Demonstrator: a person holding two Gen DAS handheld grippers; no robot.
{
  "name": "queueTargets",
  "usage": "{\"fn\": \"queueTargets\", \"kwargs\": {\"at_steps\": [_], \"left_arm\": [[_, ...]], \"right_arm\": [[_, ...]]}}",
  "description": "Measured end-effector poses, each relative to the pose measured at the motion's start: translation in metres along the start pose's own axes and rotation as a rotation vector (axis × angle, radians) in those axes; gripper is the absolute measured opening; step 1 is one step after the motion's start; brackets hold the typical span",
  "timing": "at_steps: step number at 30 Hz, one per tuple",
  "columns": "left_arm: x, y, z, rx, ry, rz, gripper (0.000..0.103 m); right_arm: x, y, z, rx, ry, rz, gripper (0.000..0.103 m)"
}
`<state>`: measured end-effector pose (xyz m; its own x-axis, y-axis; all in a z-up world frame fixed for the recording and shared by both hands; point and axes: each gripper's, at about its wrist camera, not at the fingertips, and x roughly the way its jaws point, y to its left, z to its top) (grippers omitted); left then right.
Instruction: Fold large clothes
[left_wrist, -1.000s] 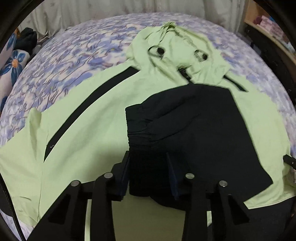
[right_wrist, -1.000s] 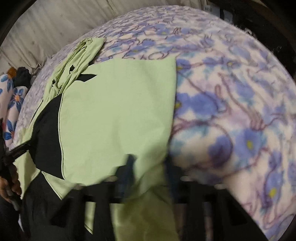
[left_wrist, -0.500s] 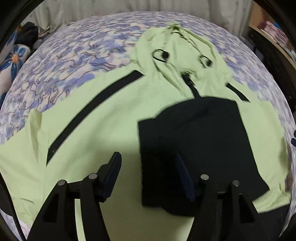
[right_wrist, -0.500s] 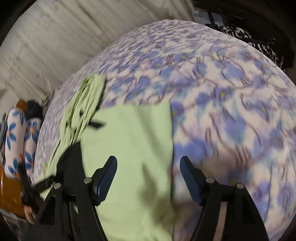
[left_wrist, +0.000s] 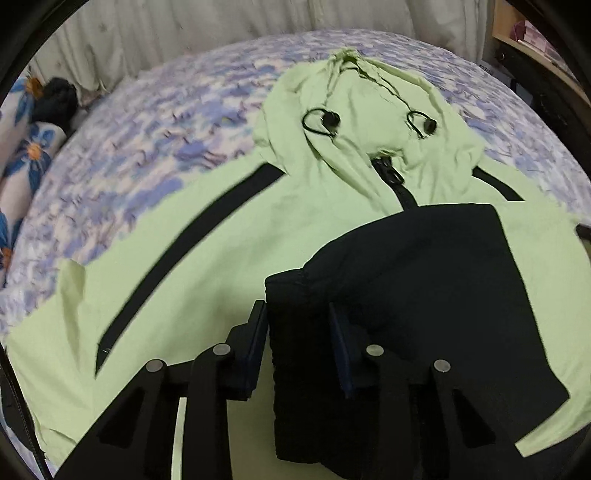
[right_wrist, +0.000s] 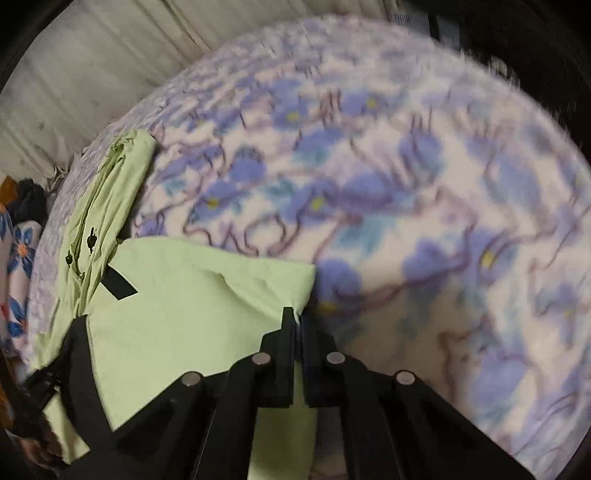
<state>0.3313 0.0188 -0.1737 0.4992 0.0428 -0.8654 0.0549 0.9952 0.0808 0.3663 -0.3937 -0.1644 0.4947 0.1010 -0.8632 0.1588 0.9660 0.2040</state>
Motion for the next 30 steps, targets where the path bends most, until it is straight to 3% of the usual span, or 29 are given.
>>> {"fn": "queueTargets", "kwargs": {"at_steps": [2, 5, 11, 13, 15, 16, 22, 27, 30], "left_arm": [[0.003, 0.001, -0.002, -0.01, -0.006, 0.005, 0.032], [0.003, -0.002, -0.003, -0.004, -0.013, 0.044, 0.04], [-0.028, -0.003, -0.013, 0.021, 0.004, 0.033, 0.043], [-0.048, -0.005, -0.025, 0.044, -0.002, 0.022, 0.048], [-0.071, -0.01, -0.042, 0.08, -0.021, 0.007, 0.049], [-0.082, -0.012, -0.051, 0.099, -0.022, -0.002, 0.049], [-0.14, -0.022, -0.124, 0.125, 0.013, -0.076, 0.05], [-0.168, -0.029, -0.185, 0.127, 0.008, -0.085, 0.052], [-0.175, -0.029, -0.208, 0.108, 0.005, -0.091, 0.054]], "right_arm": [[0.013, 0.003, -0.003, -0.027, 0.019, -0.033, 0.001], [0.015, 0.0, -0.008, -0.032, 0.042, -0.044, 0.003], [-0.045, -0.003, -0.026, 0.091, 0.04, 0.04, 0.008], [-0.073, 0.0, -0.045, 0.083, 0.032, 0.061, 0.023], [-0.1, 0.005, -0.067, 0.055, 0.01, 0.07, 0.052], [-0.114, 0.007, -0.081, 0.039, 0.0, 0.071, 0.054], [-0.159, 0.007, -0.161, -0.019, 0.015, 0.061, 0.055], [-0.151, -0.005, -0.221, -0.028, 0.104, 0.044, 0.055], [-0.141, -0.013, -0.248, -0.018, 0.156, 0.091, 0.053]]}}
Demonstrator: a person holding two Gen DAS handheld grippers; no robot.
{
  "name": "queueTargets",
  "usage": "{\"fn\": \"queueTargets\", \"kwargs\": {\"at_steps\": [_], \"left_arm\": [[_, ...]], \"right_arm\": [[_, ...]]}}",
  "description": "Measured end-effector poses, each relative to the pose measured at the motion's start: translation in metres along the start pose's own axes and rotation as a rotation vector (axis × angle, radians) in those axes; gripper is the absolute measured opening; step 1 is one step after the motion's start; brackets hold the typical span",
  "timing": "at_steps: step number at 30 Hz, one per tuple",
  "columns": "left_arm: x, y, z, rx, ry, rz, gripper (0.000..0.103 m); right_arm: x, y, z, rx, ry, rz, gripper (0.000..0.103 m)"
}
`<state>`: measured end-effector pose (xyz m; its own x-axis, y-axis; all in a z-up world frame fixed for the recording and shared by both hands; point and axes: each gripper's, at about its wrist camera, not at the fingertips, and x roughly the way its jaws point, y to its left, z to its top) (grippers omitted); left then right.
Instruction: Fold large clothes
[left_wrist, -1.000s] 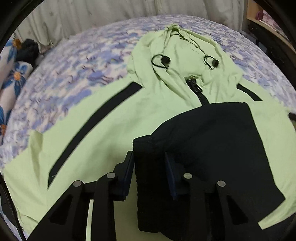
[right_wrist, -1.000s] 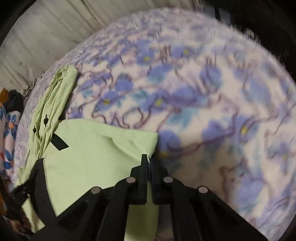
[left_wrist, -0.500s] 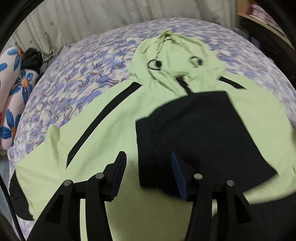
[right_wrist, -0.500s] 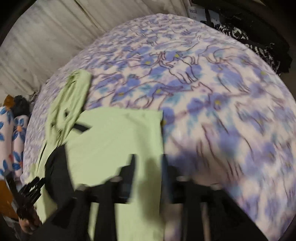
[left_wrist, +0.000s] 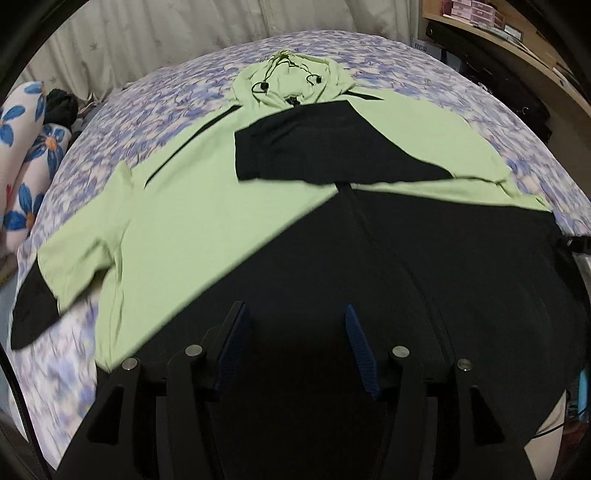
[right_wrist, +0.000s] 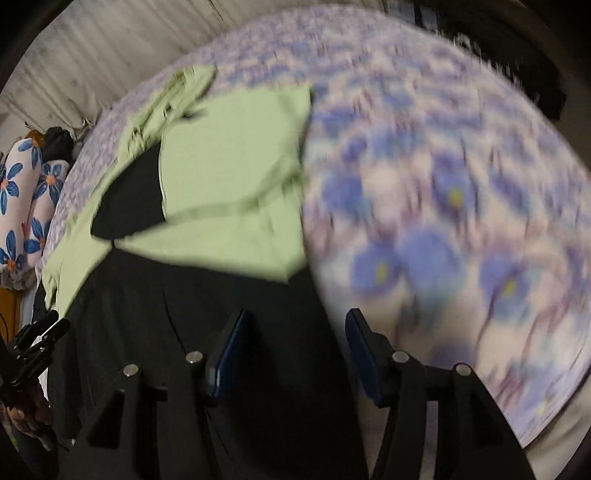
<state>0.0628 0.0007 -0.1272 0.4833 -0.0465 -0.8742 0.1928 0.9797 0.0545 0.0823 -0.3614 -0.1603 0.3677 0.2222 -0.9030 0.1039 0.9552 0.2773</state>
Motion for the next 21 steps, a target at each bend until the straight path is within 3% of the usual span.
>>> {"fn": "queueTargets", "kwargs": {"at_steps": [1, 3, 5, 10, 13, 19, 21], "left_arm": [[-0.001, 0.001, -0.004, -0.007, 0.002, -0.001, 0.054], [-0.003, 0.003, -0.014, -0.034, 0.016, 0.007, 0.054], [-0.006, 0.007, -0.023, -0.067, 0.029, -0.006, 0.054], [-0.011, 0.017, -0.038, -0.089, 0.027, 0.011, 0.062], [-0.01, 0.026, -0.046, -0.097, 0.046, 0.038, 0.062], [-0.02, 0.046, -0.06, -0.142, 0.038, 0.049, 0.064], [-0.023, 0.052, -0.063, -0.158, 0.032, 0.054, 0.065]], "right_arm": [[-0.001, 0.002, -0.006, -0.017, -0.008, -0.005, 0.046], [-0.007, 0.003, -0.015, -0.03, -0.006, -0.018, 0.011], [-0.018, 0.001, -0.023, 0.003, -0.002, 0.013, 0.006], [-0.01, -0.001, -0.04, 0.001, 0.032, -0.059, 0.005], [-0.014, 0.0, -0.038, 0.039, 0.01, -0.09, 0.005], [-0.03, 0.031, -0.043, 0.002, -0.059, -0.248, 0.017], [-0.037, 0.041, -0.044, -0.002, -0.093, -0.261, 0.028]]}}
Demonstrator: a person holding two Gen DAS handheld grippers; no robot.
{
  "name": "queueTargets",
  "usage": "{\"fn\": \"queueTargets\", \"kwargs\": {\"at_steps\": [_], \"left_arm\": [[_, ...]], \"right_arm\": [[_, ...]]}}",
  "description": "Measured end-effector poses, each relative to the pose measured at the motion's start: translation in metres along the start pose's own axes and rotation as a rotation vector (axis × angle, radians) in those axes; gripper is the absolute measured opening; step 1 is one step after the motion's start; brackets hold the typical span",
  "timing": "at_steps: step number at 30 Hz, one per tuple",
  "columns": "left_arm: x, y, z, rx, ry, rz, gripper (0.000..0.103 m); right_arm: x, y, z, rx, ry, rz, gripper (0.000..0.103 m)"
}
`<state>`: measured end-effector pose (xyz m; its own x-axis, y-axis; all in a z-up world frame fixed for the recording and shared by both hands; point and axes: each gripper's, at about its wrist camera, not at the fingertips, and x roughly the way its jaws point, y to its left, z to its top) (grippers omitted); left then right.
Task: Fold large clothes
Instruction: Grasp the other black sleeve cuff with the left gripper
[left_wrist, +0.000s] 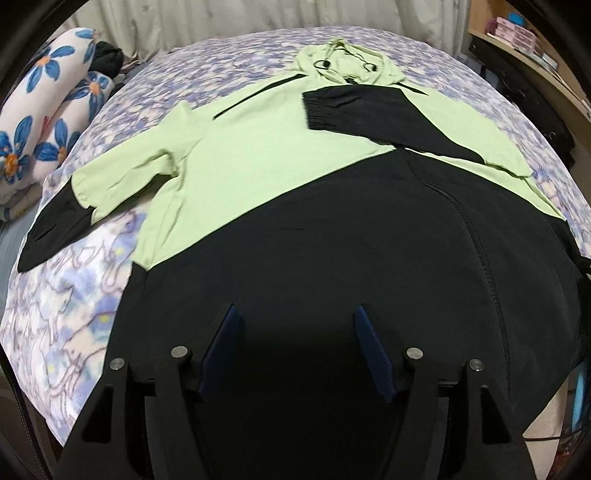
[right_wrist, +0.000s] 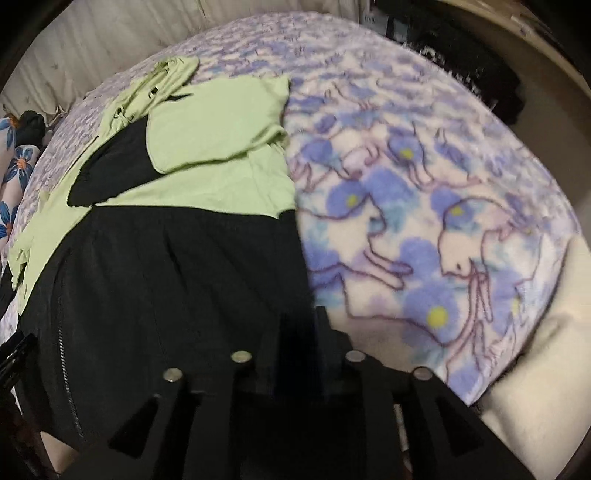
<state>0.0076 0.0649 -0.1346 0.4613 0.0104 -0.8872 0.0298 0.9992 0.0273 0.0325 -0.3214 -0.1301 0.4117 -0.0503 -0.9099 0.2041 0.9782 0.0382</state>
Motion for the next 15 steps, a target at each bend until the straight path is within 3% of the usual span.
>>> {"fn": "queueTargets", "kwargs": {"at_steps": [6, 15], "left_arm": [[-0.01, 0.017, -0.001, -0.036, -0.021, -0.009, 0.065], [-0.03, 0.052, 0.002, -0.101, -0.07, -0.014, 0.065]], "right_arm": [[-0.027, 0.035, 0.004, -0.005, -0.108, -0.032, 0.042], [-0.046, 0.092, 0.006, -0.029, -0.16, 0.075, 0.043]]}}
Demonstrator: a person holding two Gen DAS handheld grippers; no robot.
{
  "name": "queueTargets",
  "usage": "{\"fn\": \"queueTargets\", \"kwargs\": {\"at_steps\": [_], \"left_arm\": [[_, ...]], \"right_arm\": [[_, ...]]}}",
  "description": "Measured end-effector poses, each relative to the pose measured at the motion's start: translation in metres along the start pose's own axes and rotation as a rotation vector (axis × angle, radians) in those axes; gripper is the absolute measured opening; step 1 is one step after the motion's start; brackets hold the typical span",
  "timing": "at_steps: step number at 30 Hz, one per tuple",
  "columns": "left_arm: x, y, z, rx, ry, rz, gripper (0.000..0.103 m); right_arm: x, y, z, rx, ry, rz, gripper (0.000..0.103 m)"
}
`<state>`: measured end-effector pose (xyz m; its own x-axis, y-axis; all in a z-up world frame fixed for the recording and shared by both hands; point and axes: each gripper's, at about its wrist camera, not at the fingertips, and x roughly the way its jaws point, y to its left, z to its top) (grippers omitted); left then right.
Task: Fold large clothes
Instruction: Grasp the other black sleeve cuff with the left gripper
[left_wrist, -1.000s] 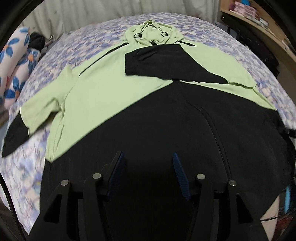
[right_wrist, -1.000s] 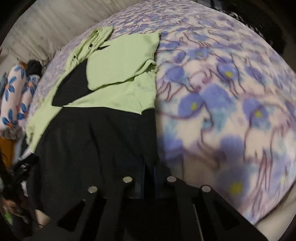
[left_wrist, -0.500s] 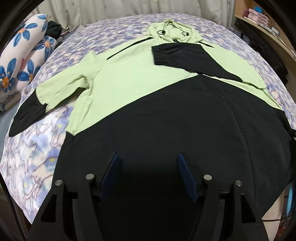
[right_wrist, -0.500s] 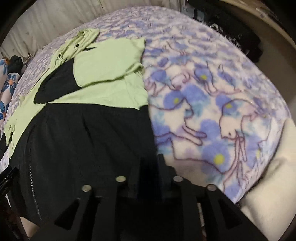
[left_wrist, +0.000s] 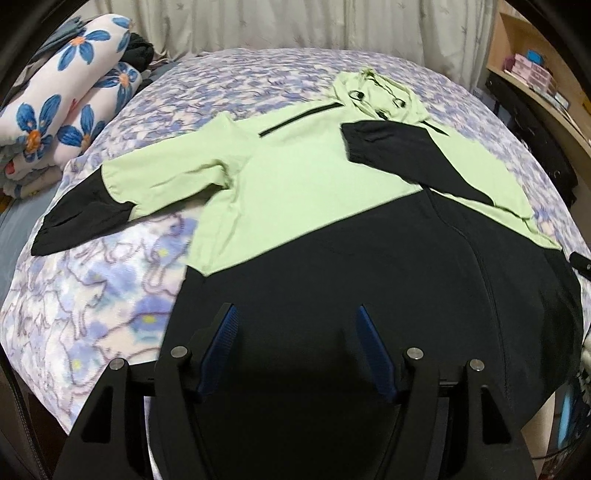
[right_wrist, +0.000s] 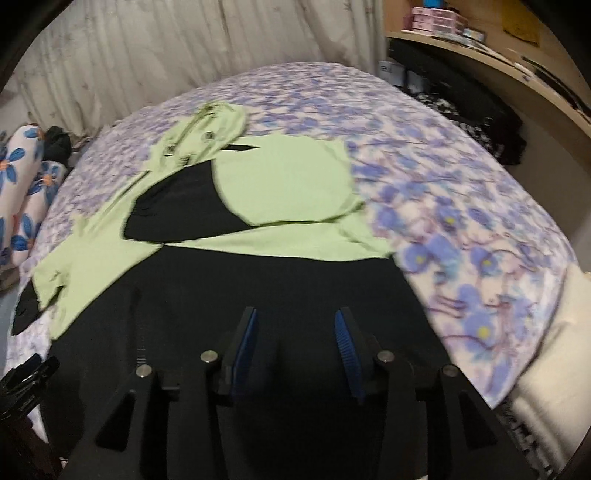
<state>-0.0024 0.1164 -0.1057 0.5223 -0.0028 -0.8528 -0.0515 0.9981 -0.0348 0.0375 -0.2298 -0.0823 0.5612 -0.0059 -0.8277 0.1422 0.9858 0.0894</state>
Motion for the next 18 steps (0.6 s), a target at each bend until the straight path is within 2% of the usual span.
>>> {"fn": "queueTargets", "kwargs": {"at_steps": [9, 18], "left_arm": [[-0.002, 0.036, 0.0, -0.067, -0.008, 0.003, 0.066], [0.012, 0.078, -0.001, -0.147, 0.003, 0.006, 0.066]], "right_arm": [[0.014, 0.081, -0.008, -0.125, 0.036, 0.11, 0.043], [0.031, 0.15, -0.012, -0.247, 0.064, 0.187, 0.043]]}}
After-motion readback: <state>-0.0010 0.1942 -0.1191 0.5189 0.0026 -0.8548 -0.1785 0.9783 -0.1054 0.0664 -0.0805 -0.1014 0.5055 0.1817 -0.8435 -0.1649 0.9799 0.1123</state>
